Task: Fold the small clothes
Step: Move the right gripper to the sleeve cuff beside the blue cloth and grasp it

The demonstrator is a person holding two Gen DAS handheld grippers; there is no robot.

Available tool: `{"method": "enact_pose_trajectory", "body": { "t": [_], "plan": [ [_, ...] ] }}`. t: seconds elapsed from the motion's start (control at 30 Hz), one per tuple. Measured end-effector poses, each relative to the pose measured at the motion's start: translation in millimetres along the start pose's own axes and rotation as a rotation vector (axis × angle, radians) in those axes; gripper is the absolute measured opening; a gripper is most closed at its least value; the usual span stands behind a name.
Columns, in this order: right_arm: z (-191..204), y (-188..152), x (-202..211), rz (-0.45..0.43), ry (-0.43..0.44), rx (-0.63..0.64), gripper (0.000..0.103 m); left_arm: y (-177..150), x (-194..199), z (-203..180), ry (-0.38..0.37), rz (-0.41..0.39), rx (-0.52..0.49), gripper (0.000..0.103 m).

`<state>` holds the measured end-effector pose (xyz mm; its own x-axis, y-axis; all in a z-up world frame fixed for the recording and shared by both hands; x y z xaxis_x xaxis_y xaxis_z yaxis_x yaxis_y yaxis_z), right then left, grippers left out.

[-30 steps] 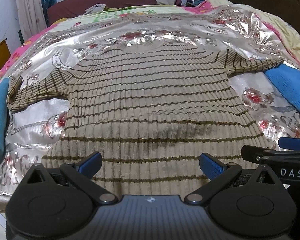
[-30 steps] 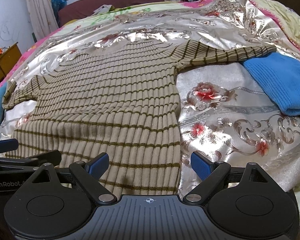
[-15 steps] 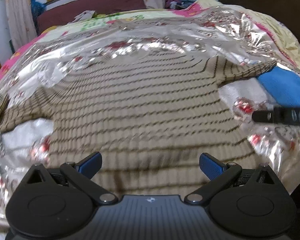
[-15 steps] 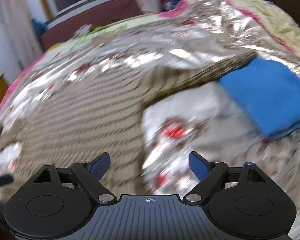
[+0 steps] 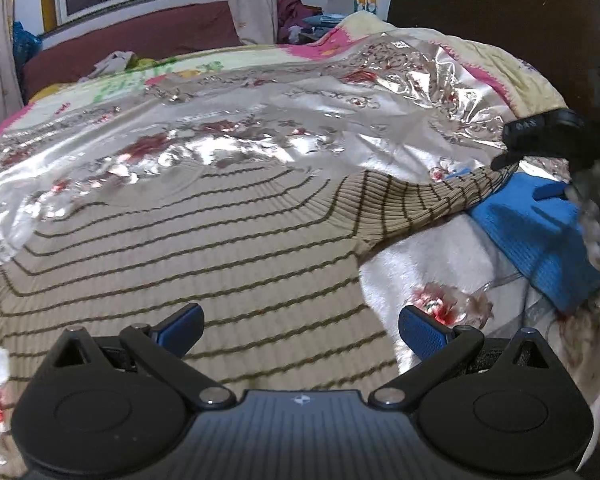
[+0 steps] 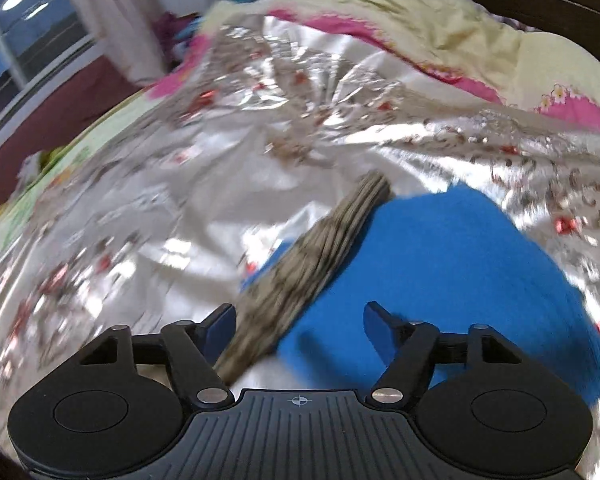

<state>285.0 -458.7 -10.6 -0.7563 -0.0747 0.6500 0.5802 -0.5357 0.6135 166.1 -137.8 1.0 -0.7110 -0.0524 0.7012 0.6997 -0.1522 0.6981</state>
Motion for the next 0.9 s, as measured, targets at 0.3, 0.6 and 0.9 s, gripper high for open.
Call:
{"method": "enact_pose_trajectory", "body": {
  "t": [0.3, 0.6, 0.9],
  "plan": [
    [-6.9, 16.0, -45.0, 0.038, -0.144, 0.045, 0.067, -14.1, -16.5, 1.0, -0.009, 0.080, 0.028, 0.103],
    [-42.3, 9.4, 2.9, 0.026, -0.211, 0.051, 0.067, -29.2, -13.7, 6.9, -0.022, 0.106, 0.043, 0.103],
    [-39.8, 27.3, -12.0, -0.030, -0.046, -0.147, 0.067, -30.4, -12.6, 6.9, -0.016, 0.118, 0.037, 0.103]
  ]
}}
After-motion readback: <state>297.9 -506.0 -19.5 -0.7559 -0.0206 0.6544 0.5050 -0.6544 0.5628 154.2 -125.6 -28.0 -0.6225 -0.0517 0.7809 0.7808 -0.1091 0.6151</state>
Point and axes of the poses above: each gripper's, at about its wrist camera, not at the fingertips, and x roughly against the way its jaws point, z to its left, y to its top, the point moved 3 cm from there along -x, roughly the way its jaws point, and after that the axes turned 15 degrees about y, right-handed, at the moved point
